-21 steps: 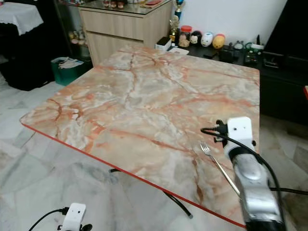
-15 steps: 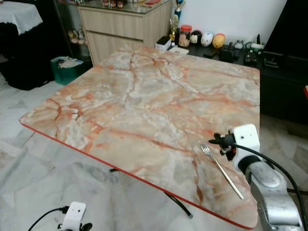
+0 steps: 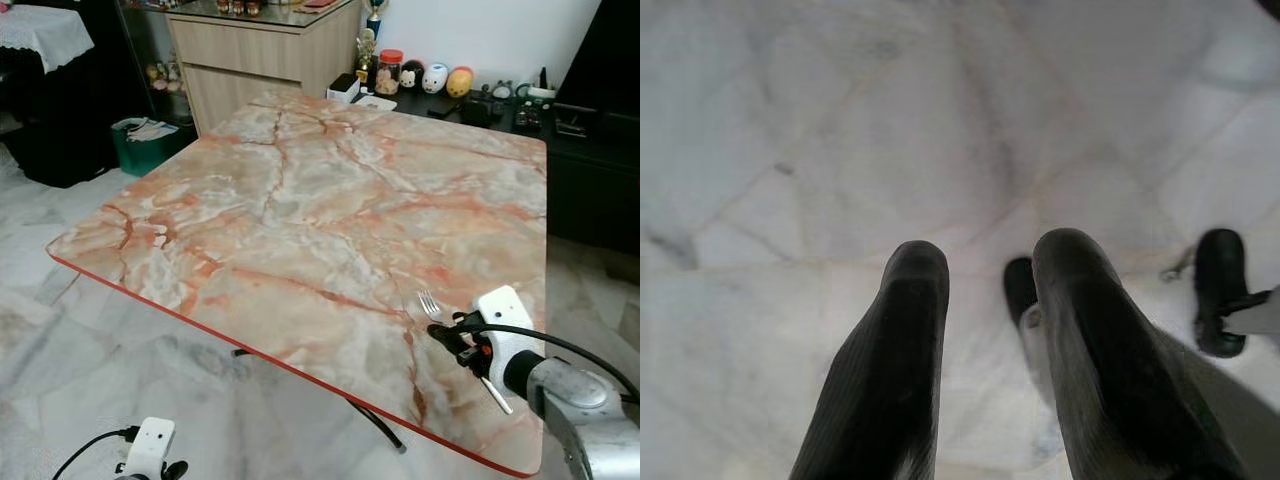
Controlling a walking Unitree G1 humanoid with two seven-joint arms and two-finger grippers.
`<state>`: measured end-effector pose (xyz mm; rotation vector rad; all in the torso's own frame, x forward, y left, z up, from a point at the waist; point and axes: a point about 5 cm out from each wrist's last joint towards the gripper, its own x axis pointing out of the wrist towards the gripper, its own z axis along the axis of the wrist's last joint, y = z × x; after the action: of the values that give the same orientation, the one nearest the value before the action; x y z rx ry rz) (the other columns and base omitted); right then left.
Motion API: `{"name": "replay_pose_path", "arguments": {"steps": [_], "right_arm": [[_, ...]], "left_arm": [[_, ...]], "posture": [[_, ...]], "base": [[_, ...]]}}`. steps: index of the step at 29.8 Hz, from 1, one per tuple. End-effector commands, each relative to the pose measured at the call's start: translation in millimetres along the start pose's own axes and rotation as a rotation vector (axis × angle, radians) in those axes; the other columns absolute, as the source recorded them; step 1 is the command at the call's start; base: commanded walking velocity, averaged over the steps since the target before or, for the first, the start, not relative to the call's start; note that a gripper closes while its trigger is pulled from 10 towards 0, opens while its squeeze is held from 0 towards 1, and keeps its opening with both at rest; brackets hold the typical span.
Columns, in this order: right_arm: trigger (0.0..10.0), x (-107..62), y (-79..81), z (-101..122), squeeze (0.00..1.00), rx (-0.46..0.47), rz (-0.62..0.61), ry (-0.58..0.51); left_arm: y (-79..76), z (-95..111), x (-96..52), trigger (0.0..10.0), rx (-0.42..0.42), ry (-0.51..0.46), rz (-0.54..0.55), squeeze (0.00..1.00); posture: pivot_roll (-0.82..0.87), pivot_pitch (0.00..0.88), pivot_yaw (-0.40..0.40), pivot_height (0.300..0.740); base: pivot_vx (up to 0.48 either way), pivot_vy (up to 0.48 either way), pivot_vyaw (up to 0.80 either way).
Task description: Setting the table
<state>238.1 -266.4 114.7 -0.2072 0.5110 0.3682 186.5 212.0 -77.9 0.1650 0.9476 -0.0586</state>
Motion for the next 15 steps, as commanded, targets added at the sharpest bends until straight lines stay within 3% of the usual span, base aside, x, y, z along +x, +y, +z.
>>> {"name": "replay_pose_path", "arguments": {"steps": [1, 4, 5, 15], "right_arm": [[10.0, -2.1, -6.0, 1, 0.0, 0.001, -0.027, 0.009], [10.0, -0.6, -7.1, -3, 0.04, 0.019, -0.046, 0.022], [10.0, -0.1, -8.4, -5, 1.0, 0.028, -0.057, 0.035], [10.0, 5.8, -9.7, -8, 1.0, 0.061, -0.088, 0.055]], "left_arm": [[2.0, -4, -0.9, 10.0, 0.0, 0.02, -0.005, 0.0], [4.3, -4, -1.2, 10.0, -0.001, 0.023, -0.003, 0.0], [5.1, -4, -1.3, 10.0, -0.001, 0.024, -0.002, 0.0], [-6.5, 2, 1.7, 10.0, 0.002, 0.021, -0.015, 0.0]], "posture": [[-0.03, 0.0, 0.021, 0.74], [-0.03, 0.0, 0.021, 0.74], [-0.03, 0.0, 0.021, 0.74], [-0.02, 0.0, 0.019, 0.74]], "base": [[0.0, 0.0, 0.0], [0.0, 0.0, 0.0], [0.0, 0.0, 0.0], [0.0, 0.0, 0.0]]}}
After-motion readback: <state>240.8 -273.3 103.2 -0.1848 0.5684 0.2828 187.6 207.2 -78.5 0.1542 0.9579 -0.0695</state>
